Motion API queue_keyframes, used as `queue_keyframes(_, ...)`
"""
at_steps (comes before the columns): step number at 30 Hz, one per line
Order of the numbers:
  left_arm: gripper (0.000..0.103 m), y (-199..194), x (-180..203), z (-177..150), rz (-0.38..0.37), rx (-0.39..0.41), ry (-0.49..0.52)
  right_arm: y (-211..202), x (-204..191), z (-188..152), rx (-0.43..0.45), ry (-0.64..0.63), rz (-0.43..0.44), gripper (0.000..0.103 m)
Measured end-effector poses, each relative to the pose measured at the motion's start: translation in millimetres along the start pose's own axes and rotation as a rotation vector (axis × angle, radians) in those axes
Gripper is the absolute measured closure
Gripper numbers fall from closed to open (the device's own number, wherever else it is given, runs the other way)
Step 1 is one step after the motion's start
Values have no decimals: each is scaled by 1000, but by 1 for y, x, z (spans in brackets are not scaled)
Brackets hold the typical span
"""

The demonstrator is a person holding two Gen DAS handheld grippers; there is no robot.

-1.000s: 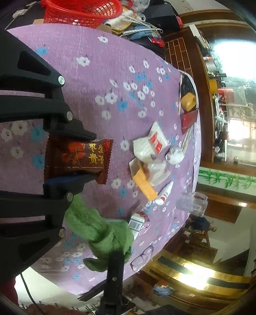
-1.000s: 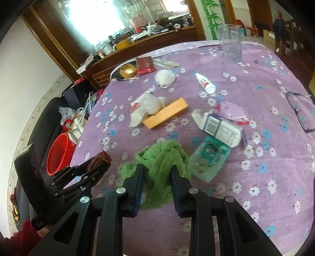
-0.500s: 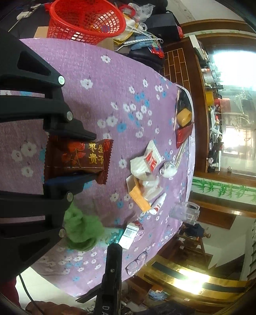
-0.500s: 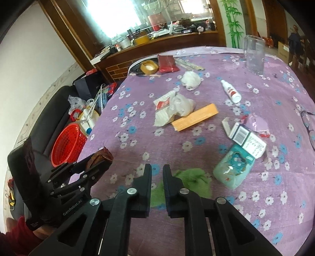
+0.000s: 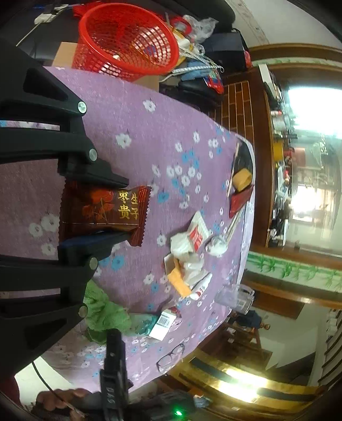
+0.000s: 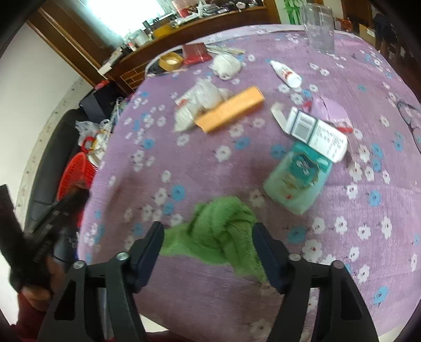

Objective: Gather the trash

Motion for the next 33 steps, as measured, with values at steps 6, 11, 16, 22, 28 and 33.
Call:
queue_keyframes(6, 71, -17, -13, -4, 22, 6, -17, 24, -9, -11, -27, -52, -45, 22)
queue_keyframes(11, 71, -25, -22, -11, 33, -7, -19, 34, -23, -13, -10, -140, -128, 22)
queue_keyframes(16, 71, -30, -32, -12, 42, -3, -29, 31, -25, -8, 10, -185, -180, 55)
queue_keyframes(22, 71, -36, -40, -5, 37, 18, -27, 8, -39, 0, 60, -190, -156, 65)
queue_keyframes(28, 71, -41, -45, 2, 32, 36, -25, -15, -65, 10, 130, -209, -109, 66)
queue_keyframes(33, 71, -46, -56, 7, 42, 56, -29, -15, -88, 17, 143, -219, -71, 66)
Point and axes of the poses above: each gripper's, at about its wrist camera, not at the fingertips, and y roughly the way its jaws point, x to its right, z to its top, the point moved 2 cm from there along y, roughly the way its jaws point, and after that the axes turned 11 degrees about x, right-handed, at the moved point
